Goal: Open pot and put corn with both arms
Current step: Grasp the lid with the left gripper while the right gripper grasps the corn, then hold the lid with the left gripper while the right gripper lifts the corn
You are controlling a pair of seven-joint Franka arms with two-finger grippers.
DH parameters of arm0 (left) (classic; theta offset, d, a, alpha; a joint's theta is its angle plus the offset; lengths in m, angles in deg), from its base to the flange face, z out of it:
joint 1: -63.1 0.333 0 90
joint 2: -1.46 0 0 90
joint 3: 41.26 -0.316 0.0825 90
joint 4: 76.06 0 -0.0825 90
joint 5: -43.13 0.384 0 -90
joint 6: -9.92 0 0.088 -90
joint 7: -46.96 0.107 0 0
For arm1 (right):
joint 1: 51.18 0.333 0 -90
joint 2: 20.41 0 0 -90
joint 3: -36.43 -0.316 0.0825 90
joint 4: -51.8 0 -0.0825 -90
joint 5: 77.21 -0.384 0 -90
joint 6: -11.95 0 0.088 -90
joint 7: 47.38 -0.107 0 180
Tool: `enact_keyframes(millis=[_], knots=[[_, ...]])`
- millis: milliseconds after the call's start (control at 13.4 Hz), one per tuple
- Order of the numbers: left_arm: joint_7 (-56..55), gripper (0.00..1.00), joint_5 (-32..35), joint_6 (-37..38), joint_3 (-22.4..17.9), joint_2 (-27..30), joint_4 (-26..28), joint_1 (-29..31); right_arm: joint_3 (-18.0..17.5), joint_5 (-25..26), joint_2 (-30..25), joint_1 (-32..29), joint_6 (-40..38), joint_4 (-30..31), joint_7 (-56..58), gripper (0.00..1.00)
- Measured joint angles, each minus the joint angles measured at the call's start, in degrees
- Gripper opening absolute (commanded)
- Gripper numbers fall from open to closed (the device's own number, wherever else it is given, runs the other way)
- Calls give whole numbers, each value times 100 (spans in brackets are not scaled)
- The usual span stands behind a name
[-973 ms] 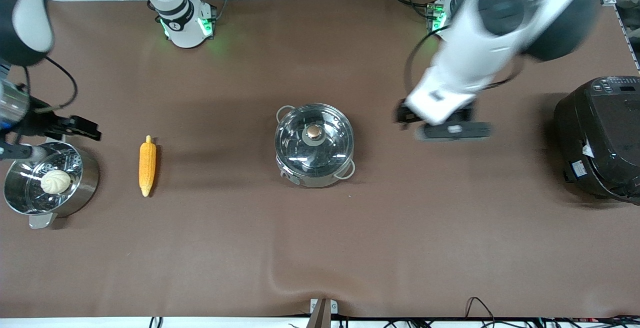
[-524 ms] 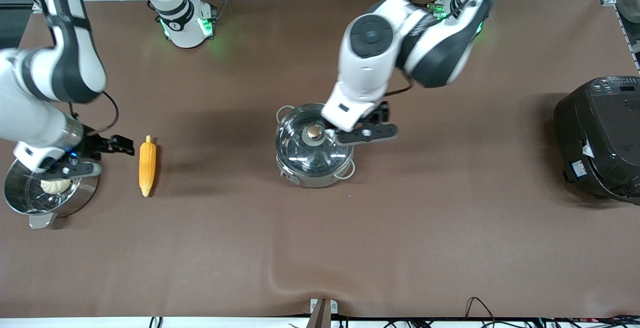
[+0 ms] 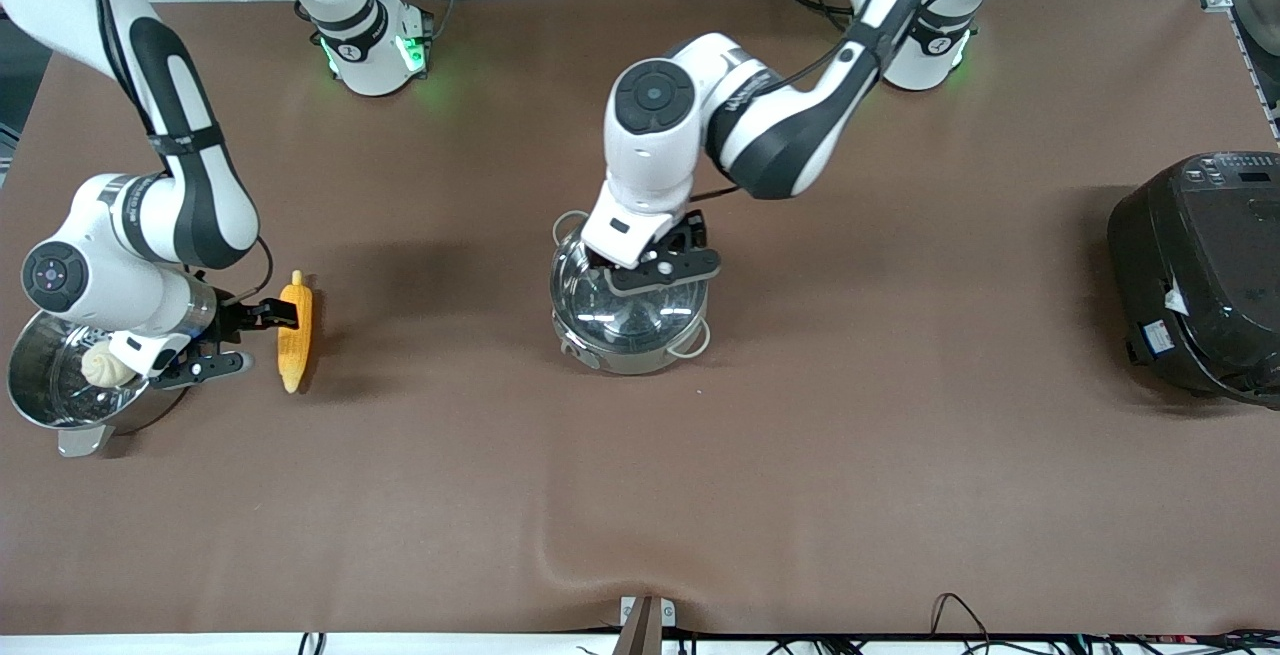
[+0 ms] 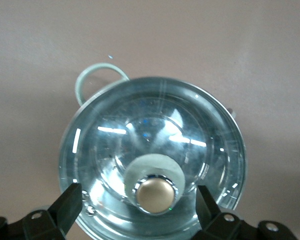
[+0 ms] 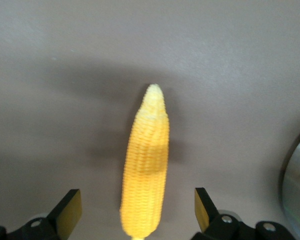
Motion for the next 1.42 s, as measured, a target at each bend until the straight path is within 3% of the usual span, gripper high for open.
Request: enact_keyframes(millis=[224,449,599,823,1048,1197,1422], knots=[[-47,98,0,-119,-6,-135,-11,-96,-1,0,229,-82,599,423,94,100],[-47,94,0,-129,-34,-172,-24,-145,-28,-15,454,-79,717,548,94,100],[-47,87,0,-129,-42,-204,-24,-153,-36,-17,470,-79,717,557,94,67],[-47,83,0,-129,-44,-269,-24,-154,-37,-19,470,-79,715,558,94,36],[-47,76,0,-127,-44,-310,-24,-157,-39,-24,452,-79,648,505,94,21],[-47,75,0,-122,-44,-327,-24,-160,-75,-70,400,-79,361,342,95,16],[-47,67,0,-114,-43,-366,-23,-209,-293,-240,39,12,-989,-335,86,17]])
